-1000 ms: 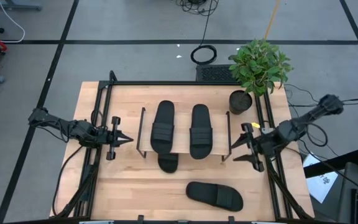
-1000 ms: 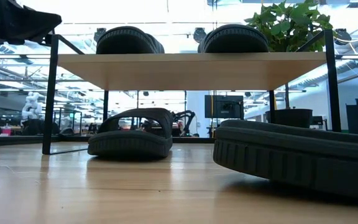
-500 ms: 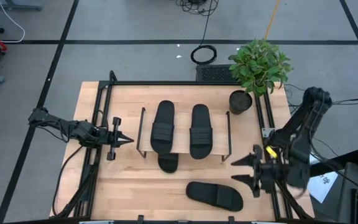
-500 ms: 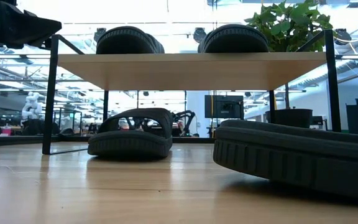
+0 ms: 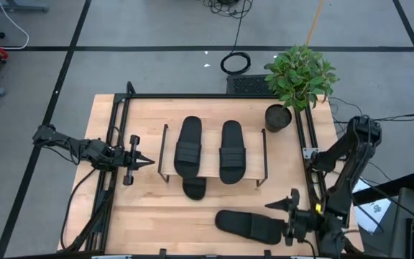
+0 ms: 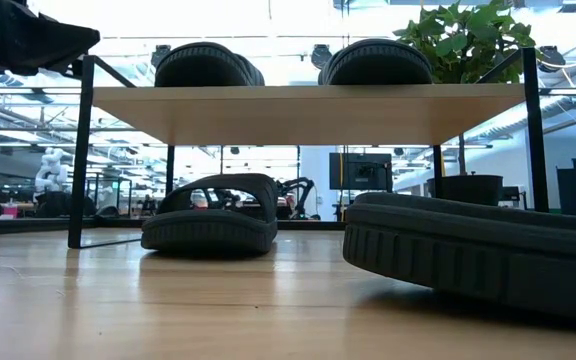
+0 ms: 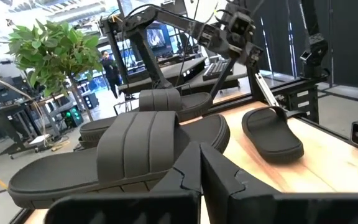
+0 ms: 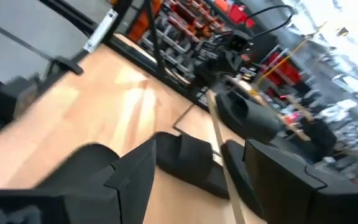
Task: Pick and place slides into the shelf
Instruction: Adjust the black slipper
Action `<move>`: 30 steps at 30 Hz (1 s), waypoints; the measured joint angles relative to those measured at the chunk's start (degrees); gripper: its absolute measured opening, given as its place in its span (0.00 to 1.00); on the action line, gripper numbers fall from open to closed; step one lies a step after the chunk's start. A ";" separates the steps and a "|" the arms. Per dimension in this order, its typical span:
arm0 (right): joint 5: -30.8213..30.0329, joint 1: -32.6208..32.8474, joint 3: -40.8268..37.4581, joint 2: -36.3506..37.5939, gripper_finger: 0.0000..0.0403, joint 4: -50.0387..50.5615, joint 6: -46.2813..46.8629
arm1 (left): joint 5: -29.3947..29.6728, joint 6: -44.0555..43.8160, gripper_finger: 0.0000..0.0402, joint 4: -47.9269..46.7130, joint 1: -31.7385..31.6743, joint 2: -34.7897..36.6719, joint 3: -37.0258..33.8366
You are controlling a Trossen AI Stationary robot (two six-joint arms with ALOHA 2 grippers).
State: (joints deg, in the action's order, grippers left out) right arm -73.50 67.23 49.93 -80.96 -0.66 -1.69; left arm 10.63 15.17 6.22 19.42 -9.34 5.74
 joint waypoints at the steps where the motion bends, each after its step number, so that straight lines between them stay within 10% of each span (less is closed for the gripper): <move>1: -1.29 0.52 -0.02 -0.97 0.59 -0.12 -0.10 | 0.00 -0.26 0.01 0.00 0.00 -0.02 0.00; 20: -1.59 3.43 -0.04 -11.13 0.59 4.50 5.31 | 0.04 -0.77 0.01 2.13 0.00 0.00 0.00; 30: 24.83 2.83 -0.04 -11.13 0.59 20.89 29.34 | 2.23 -3.35 0.02 3.09 0.00 -0.02 0.00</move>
State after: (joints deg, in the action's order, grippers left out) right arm -48.66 70.06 49.89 -92.09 20.24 27.65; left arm 12.87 11.83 9.31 19.42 -9.37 5.74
